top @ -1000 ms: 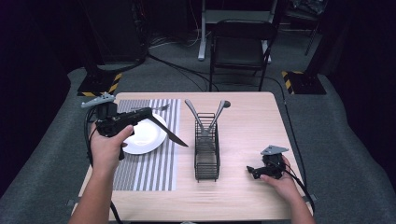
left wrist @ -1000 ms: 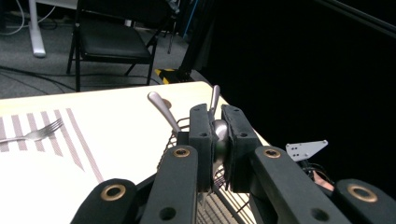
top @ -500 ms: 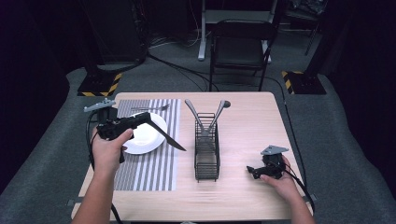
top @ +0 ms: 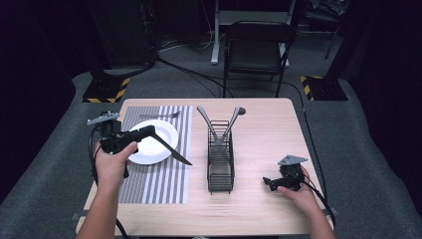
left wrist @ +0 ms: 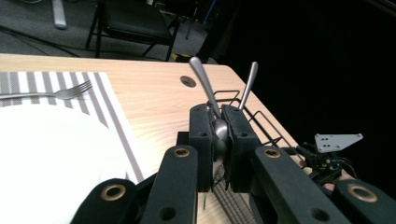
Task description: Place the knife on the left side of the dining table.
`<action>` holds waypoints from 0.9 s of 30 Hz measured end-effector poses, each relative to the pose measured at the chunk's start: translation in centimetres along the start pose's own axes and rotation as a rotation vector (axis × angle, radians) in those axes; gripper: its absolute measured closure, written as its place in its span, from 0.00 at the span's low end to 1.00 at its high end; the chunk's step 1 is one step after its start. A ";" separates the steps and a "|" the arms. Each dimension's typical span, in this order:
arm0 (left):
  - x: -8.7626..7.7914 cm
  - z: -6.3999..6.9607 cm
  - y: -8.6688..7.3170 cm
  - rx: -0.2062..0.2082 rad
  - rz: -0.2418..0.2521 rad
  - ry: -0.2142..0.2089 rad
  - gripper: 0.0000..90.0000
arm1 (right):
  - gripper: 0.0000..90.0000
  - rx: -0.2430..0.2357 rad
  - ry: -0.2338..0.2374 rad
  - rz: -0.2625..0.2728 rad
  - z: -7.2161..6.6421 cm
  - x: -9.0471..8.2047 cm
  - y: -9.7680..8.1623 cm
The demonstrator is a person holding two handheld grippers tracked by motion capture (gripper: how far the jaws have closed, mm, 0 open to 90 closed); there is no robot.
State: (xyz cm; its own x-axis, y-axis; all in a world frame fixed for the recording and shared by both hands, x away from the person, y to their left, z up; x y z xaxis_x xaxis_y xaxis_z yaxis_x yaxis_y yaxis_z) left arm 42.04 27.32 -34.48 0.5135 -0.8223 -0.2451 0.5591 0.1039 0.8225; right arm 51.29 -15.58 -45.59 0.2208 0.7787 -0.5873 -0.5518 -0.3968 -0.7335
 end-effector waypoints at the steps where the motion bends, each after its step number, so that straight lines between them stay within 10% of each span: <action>1: -0.1 -0.2 -0.1 0.003 0.004 0.003 0.93 | 0.00 0.002 -0.001 -0.005 0.0 0.0 0.0; 27: -1.2 -4.3 -3.3 -0.089 0.004 0.084 0.93 | 0.00 0.004 0.002 -0.007 0.0 0.0 0.0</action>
Point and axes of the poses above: each handheld gripper's, and its own axes: x roughly forward along the jaws, y roughly out of its top, z roughly to its right, the point moved 4 cm from there along x, roughly forward along the jaws, and after that the axes turned 15 degrees about -y, right-handed, at the moved point
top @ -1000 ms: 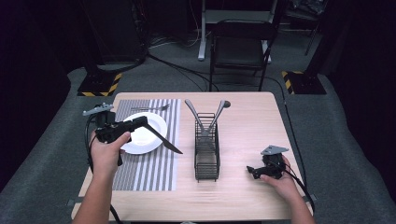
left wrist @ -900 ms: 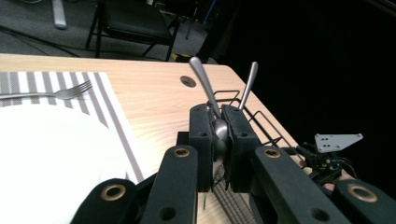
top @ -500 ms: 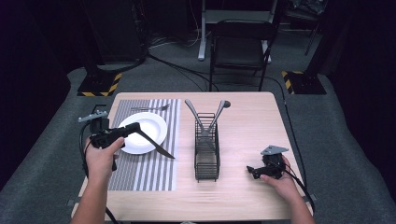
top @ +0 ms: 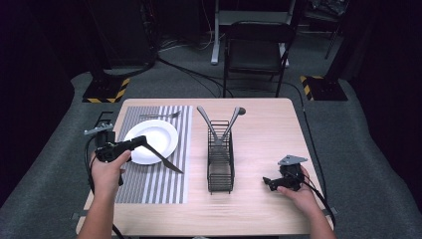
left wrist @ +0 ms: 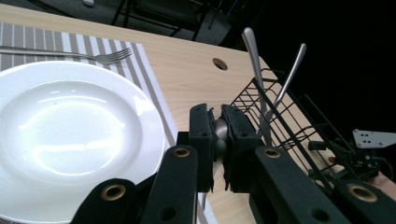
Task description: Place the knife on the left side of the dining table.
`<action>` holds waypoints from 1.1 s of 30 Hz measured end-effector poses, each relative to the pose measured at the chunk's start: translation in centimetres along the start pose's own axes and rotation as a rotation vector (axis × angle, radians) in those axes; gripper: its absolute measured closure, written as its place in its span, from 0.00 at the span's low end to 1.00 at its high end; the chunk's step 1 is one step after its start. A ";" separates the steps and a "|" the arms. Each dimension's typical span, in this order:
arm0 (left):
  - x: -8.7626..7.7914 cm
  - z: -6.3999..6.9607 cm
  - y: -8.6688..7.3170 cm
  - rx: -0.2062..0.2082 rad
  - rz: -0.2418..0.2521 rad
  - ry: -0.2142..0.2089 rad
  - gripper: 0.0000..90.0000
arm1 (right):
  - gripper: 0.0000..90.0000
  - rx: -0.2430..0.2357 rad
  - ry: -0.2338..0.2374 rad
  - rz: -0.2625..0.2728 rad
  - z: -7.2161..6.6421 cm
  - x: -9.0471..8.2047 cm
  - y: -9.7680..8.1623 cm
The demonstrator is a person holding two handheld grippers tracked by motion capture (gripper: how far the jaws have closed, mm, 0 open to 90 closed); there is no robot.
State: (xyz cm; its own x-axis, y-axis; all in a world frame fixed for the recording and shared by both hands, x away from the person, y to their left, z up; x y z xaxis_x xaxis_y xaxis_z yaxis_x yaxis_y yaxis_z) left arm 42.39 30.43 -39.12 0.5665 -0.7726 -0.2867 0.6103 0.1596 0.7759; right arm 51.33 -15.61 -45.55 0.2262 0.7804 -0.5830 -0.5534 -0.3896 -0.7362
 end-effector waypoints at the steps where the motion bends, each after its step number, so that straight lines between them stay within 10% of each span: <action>1: 0.0 0.0 -0.1 -0.006 -0.003 0.001 0.93 | 0.00 -0.001 -0.001 0.002 0.0 0.0 0.0; 33: -2.0 -5.0 -2.6 -0.135 0.094 0.106 0.88 | 0.00 0.000 0.000 0.000 0.0 0.0 0.0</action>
Point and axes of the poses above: each handheld gripper's, and its own axes: x roughly forward along the jaws, y roughly out of its top, z roughly to its right, the point moved 4 cm from there along x, roughly forward along the jaws, and after that the axes turned 15 degrees about -y, right-handed, at the moved point
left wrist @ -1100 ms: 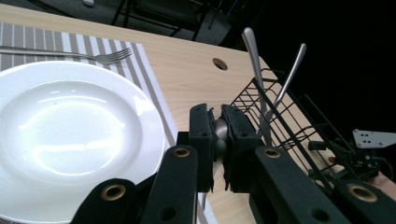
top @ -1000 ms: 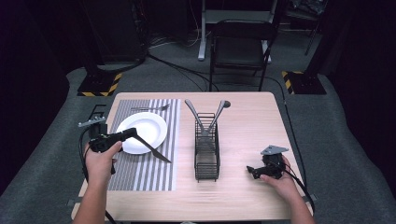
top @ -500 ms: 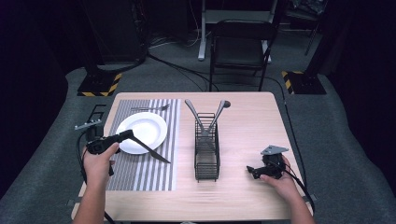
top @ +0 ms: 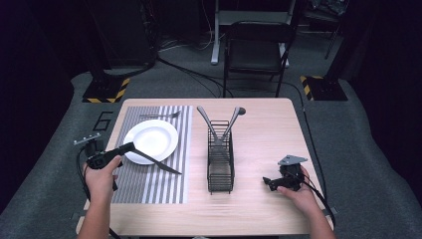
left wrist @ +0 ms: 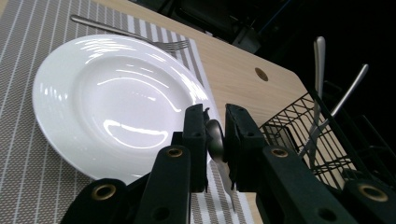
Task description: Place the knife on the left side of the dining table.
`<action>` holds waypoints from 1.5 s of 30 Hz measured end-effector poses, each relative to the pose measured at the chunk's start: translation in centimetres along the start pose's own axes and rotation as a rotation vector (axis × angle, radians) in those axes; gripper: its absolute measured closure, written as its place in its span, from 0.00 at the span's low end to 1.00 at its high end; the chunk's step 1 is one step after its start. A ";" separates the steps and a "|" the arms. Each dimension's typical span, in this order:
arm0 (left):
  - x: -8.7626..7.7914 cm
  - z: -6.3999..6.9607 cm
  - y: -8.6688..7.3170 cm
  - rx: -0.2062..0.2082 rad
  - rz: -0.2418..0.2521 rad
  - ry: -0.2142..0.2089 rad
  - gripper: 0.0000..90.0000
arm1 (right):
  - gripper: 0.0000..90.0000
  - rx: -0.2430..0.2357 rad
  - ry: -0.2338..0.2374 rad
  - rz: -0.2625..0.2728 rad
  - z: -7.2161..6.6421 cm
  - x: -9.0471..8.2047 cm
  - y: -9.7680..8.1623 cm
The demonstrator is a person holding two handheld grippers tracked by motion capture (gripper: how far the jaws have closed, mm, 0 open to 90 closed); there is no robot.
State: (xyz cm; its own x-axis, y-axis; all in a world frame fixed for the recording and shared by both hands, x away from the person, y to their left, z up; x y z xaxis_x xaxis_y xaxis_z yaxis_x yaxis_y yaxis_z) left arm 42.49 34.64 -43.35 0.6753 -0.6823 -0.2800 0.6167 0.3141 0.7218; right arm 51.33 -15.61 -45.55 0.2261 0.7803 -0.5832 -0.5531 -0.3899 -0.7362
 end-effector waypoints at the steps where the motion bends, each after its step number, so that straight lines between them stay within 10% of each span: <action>1: 0.0 -0.1 -0.1 -0.006 0.006 0.003 0.87 | 0.00 0.000 0.000 0.000 0.0 0.0 0.0; 45: -1.6 -6.1 -3.9 -0.159 0.062 0.102 0.79 | 0.00 -0.005 -0.002 0.007 0.0 0.0 0.0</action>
Point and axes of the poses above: each handheld gripper's, and its own axes: x roughly forward along the jaws, y roughly out of its top, z roughly to its right, the point moved 4 cm from there along x, roughly forward along the jaws, and after that the axes turned 15 degrees about -y, right-handed, at the moved point
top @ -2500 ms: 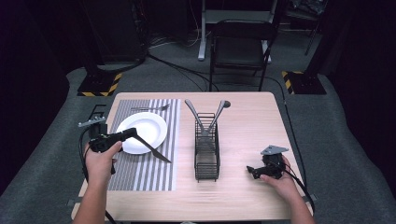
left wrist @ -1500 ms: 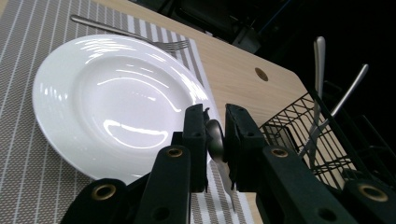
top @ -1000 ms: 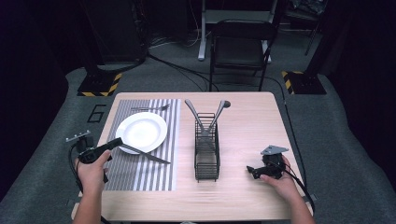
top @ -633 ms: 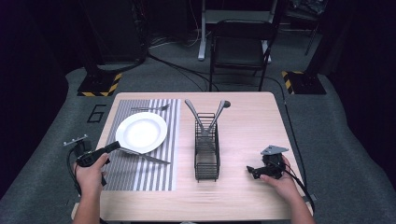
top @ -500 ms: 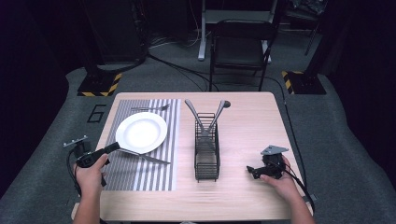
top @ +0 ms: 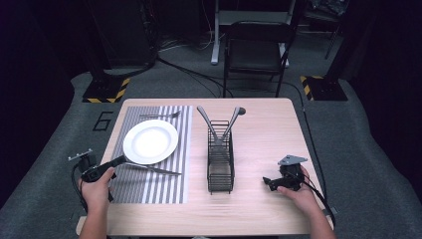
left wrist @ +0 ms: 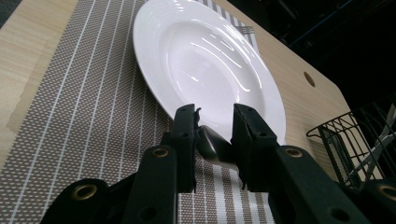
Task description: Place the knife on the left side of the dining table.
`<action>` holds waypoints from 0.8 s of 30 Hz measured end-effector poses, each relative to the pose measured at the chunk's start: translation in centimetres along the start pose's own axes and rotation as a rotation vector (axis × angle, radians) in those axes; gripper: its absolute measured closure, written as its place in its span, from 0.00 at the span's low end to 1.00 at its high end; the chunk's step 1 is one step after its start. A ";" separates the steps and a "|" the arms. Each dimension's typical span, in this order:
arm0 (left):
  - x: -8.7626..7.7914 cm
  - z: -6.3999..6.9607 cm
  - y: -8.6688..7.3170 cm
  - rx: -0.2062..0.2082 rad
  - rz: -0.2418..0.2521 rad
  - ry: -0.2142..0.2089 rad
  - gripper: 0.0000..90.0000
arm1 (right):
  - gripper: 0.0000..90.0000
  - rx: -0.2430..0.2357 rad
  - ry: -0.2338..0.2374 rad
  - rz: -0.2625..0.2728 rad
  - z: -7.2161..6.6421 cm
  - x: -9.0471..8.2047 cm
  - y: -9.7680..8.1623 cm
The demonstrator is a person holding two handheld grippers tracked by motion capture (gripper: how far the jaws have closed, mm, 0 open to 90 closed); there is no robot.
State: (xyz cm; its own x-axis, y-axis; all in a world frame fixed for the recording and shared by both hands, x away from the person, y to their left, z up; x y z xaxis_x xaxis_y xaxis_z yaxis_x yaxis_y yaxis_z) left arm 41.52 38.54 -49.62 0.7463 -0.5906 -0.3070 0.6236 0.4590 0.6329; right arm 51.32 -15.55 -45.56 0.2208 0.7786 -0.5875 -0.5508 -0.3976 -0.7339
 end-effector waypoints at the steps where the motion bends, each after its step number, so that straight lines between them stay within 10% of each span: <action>1: 0.0 -0.1 -0.1 -0.001 0.000 0.002 0.78 | 0.00 0.000 -0.001 0.001 0.0 0.0 0.0; 24: 0.7 -3.3 -1.1 -0.066 -0.016 0.021 0.76 | 0.00 -0.005 0.000 0.005 0.0 0.1 0.0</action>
State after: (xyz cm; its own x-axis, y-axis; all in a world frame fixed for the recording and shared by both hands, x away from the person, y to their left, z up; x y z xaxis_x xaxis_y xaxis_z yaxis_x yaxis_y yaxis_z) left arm 42.16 39.81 -52.91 0.7403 -0.5843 -0.3324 0.6491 0.4928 0.5795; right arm 51.34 -15.49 -45.57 0.2177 0.7765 -0.5913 -0.5482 -0.4040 -0.7323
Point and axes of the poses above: each handheld gripper's, and its own axes: x roughly forward along the jaws, y roughly out of its top, z roughly to its right, the point moved 4 cm from there along x, roughly forward along the jaws, and after that the axes turned 15 degrees about -y, right-handed, at the moved point
